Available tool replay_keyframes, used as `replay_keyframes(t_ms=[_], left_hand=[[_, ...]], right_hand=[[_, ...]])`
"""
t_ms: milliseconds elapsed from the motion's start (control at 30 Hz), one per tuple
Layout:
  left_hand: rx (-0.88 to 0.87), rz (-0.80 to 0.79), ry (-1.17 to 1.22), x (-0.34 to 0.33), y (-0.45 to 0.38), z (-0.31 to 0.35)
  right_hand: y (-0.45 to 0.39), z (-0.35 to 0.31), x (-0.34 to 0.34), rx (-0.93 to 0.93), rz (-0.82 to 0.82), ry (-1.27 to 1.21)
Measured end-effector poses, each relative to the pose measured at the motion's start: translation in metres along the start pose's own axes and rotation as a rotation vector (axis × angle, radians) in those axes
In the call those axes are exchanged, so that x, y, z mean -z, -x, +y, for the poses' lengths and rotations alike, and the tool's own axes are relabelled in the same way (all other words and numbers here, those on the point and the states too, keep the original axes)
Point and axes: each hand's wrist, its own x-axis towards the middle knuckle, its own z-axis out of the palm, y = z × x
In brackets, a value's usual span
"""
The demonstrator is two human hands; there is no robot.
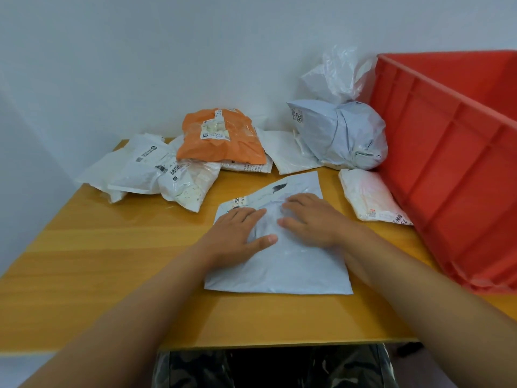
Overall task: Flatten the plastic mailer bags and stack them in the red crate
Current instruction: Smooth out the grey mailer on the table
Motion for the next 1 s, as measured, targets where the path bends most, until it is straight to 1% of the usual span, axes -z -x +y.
replay_keyframes(t_ms=[67, 167, 233, 333, 400, 533, 767, 833, 900, 1000], left_hand=[[0.030, 0.052, 0.038, 0.002, -0.005, -0.001], [0.056, 0.177, 0.032, 0.006, -0.019, -0.002], [0.059, 0.145, 0.032, 0.011, -0.029, -0.001], [0.090, 0.002, 0.014, 0.013, -0.041, 0.000], [0.124, -0.053, -0.024, 0.008, -0.044, -0.002], [0.124, -0.016, -0.091, -0.002, -0.044, -0.006], [0.119, 0.007, -0.109, -0.005, -0.046, -0.010], [0.118, 0.012, -0.104, -0.005, -0.046, -0.010], [0.129, 0.020, -0.117, -0.005, -0.046, -0.010], [0.170, 0.021, -0.141, -0.007, -0.047, -0.010]], right_hand=[[-0.014, 0.005, 0.008, 0.010, 0.068, -0.024], [-0.035, 0.012, 0.011, 0.074, 0.023, 0.054], [-0.045, 0.018, 0.009, 0.092, -0.027, 0.093], [-0.054, 0.025, -0.001, 0.080, -0.066, 0.100], [-0.057, 0.029, -0.008, 0.062, -0.074, 0.073], [-0.059, 0.033, -0.015, 0.054, -0.064, 0.091], [-0.060, 0.035, -0.016, 0.042, -0.056, 0.091], [-0.061, 0.035, -0.018, -0.008, -0.012, 0.076], [-0.061, 0.035, -0.020, -0.099, 0.042, 0.061], [-0.063, 0.036, -0.021, -0.191, 0.014, 0.071]])
